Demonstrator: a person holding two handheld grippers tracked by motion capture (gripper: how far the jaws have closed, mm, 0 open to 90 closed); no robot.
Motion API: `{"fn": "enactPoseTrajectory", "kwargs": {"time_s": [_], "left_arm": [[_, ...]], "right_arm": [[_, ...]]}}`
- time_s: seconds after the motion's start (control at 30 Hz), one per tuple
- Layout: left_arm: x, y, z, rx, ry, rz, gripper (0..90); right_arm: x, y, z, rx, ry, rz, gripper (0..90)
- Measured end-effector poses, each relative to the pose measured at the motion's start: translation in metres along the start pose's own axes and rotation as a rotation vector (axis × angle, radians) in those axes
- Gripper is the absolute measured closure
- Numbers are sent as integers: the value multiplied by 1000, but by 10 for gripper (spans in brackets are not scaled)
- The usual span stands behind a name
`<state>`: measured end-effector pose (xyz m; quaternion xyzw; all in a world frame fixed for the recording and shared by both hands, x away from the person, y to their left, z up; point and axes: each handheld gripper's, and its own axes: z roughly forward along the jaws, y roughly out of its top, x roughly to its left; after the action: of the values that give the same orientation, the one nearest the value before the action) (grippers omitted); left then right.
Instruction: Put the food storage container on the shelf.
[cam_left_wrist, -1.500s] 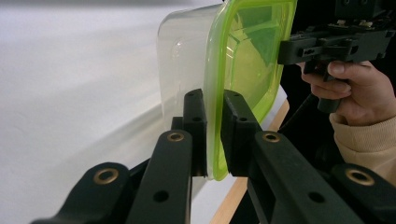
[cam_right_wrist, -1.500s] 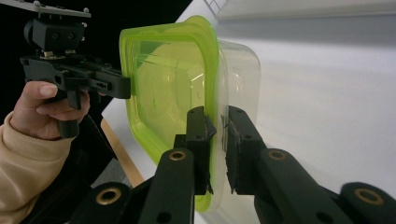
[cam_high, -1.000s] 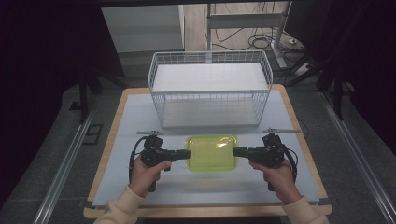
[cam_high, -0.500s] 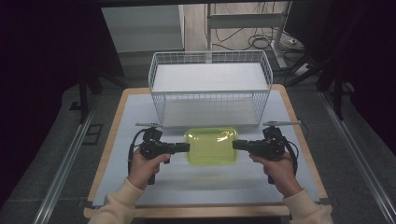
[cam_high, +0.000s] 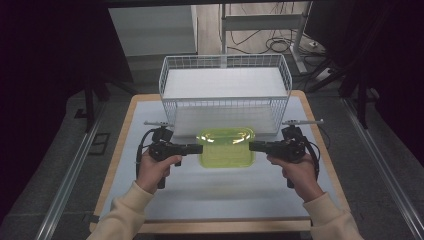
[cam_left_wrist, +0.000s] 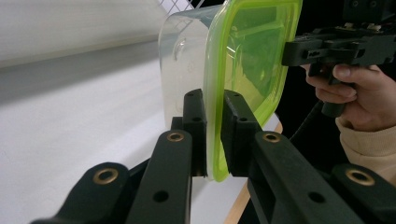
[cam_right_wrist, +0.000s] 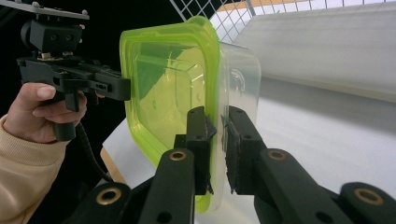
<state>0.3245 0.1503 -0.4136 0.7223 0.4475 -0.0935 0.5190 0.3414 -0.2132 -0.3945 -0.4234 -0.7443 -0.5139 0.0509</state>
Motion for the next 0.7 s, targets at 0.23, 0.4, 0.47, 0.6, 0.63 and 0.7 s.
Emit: {"fn": "enactPoseTrajectory", "kwargs": {"time_s": [0.23,0.4,0.47,0.6,0.63,0.7], "left_arm": [[1,9,-1,0,3,-1,810],[0,21,-2,-4,7,3,810],[-1,25,-4,-3,7,7,810],[-3,31,-5,-8,7,11,810],[-3,31,-5,-8,7,11,810],[-4,35,-7,-14,6,11,810]], "right_arm": [[-2,8,1,0,3,9,806],[-2,18,0,-4,3,7,806],[-2,22,0,-6,4,5,807],[0,29,-2,-11,-1,-6,806],[0,29,-2,-11,-1,-6,806],[1,35,-3,-11,1,-8,807]]}}
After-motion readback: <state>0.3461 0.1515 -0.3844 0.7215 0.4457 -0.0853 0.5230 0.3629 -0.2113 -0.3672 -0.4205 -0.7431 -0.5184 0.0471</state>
